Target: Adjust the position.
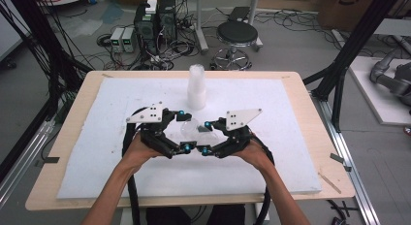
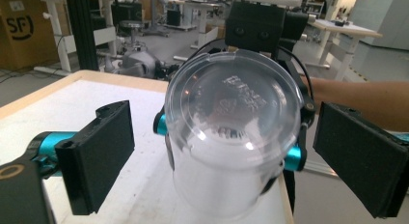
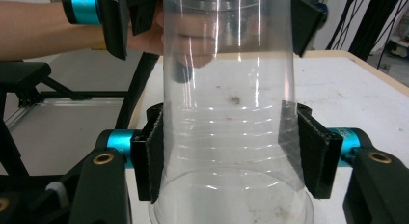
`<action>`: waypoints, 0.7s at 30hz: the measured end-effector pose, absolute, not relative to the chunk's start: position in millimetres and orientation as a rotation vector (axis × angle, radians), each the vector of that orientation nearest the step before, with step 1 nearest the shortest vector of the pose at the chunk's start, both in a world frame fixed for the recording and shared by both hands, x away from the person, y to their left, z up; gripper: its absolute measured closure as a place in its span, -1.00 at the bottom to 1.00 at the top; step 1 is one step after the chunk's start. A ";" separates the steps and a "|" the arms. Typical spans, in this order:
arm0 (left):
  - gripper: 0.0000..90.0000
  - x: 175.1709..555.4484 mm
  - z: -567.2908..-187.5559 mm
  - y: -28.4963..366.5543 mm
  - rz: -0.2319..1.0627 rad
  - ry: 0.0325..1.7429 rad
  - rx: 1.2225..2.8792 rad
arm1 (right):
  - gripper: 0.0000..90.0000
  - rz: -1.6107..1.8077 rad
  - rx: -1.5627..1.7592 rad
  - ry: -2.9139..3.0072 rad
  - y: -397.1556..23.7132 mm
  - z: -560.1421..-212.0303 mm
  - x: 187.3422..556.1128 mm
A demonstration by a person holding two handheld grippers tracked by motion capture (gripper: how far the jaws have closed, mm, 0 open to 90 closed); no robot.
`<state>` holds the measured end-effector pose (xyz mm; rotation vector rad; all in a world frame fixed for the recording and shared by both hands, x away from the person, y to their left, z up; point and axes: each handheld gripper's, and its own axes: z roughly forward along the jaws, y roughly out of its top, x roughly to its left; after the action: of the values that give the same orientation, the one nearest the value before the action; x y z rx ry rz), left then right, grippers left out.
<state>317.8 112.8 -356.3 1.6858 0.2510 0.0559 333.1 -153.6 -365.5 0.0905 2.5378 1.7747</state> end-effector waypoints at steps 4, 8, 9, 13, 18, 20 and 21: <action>-0.84 316.4 -352.3 117.2 0.096 0.281 1.894 | -0.15 1.665 0.117 2.610 -155.6 -360.3 332.8; -0.84 318.7 -345.2 118.2 0.063 0.278 2.099 | -0.14 1.501 0.119 2.741 -154.6 -350.9 335.3; -0.84 319.5 -343.4 117.7 0.050 0.272 2.153 | -0.14 1.435 0.117 2.780 -153.4 -349.2 336.4; -0.84 321.9 -340.4 112.2 0.013 0.232 2.372 | -0.14 1.157 0.083 2.940 -145.6 -343.9 338.6; -0.83 324.8 -340.8 108.1 -0.004 0.196 2.478 | -0.13 0.872 0.007 3.040 -132.6 -335.3 338.1; -0.83 325.9 -341.2 108.3 0.000 0.205 2.468 | -0.13 0.836 -0.023 3.055 -129.0 -331.9 338.1; -0.83 326.4 -341.0 108.4 0.001 0.205 2.469 | -0.13 0.810 -0.035 3.056 -127.5 -330.2 338.3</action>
<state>326.4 108.4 -341.0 2.4687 0.2051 0.0007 338.3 -127.5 -330.2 -0.0348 3.0562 0.8100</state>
